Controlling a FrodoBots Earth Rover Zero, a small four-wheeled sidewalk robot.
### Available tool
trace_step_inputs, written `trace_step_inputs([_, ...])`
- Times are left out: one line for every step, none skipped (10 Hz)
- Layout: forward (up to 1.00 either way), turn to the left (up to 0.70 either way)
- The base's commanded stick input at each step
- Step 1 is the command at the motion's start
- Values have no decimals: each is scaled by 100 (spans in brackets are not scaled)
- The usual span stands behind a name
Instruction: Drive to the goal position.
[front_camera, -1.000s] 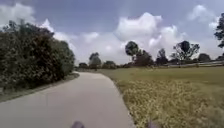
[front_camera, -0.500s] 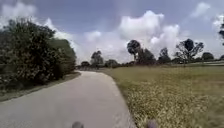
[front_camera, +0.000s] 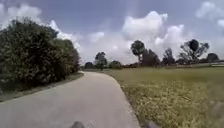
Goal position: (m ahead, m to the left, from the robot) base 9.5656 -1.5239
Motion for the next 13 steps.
trace_step_inputs([81,0])
trace_step_inputs([85,0])
trace_step_inputs([85,0])
trace_step_inputs([85,0])
trace_step_inputs([85,0])
trace_step_inputs([85,0])
trace_step_inputs([85,0])
trace_step_inputs([85,0])
trace_step_inputs([85,0])
trace_step_inputs([85,0])
trace_step_inputs([85,0])
trace_step_inputs([85,34])
trace_step_inputs([85,30])
